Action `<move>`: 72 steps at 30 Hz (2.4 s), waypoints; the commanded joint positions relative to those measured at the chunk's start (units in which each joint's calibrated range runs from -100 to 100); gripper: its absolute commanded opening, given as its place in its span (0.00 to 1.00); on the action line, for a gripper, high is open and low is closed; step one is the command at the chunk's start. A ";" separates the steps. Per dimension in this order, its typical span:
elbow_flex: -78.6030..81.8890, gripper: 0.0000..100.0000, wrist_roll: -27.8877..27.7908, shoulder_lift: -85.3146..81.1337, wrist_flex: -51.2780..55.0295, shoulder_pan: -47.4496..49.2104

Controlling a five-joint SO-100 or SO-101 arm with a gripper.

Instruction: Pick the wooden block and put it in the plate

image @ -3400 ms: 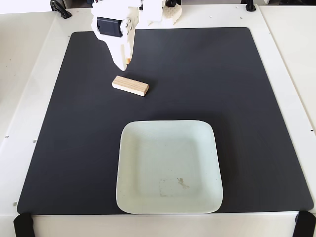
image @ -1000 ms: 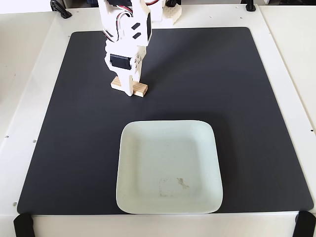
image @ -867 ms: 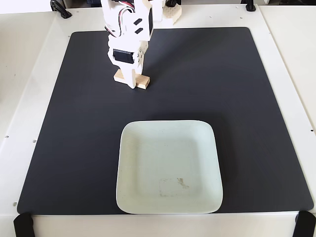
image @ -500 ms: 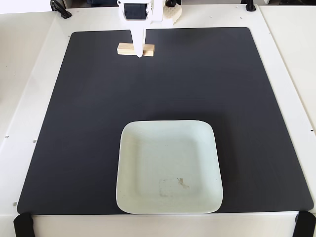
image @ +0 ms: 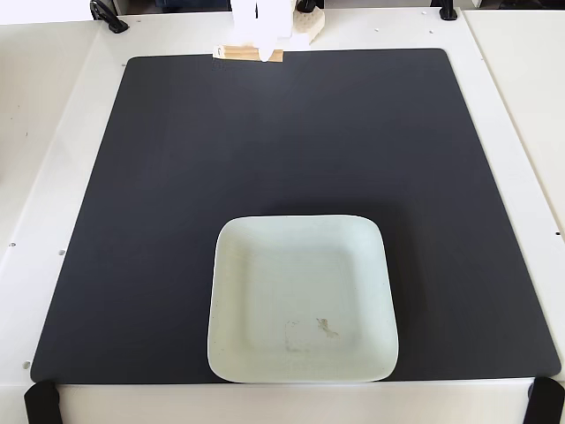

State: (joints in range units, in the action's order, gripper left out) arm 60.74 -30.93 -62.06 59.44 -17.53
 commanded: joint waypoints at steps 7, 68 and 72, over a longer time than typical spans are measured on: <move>3.00 0.01 -17.01 15.87 -39.95 6.67; -46.12 0.44 -21.82 75.87 -52.32 10.02; -46.12 0.44 -21.82 75.87 -52.32 9.69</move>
State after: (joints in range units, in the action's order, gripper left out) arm 17.08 -52.63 14.25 7.91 -7.58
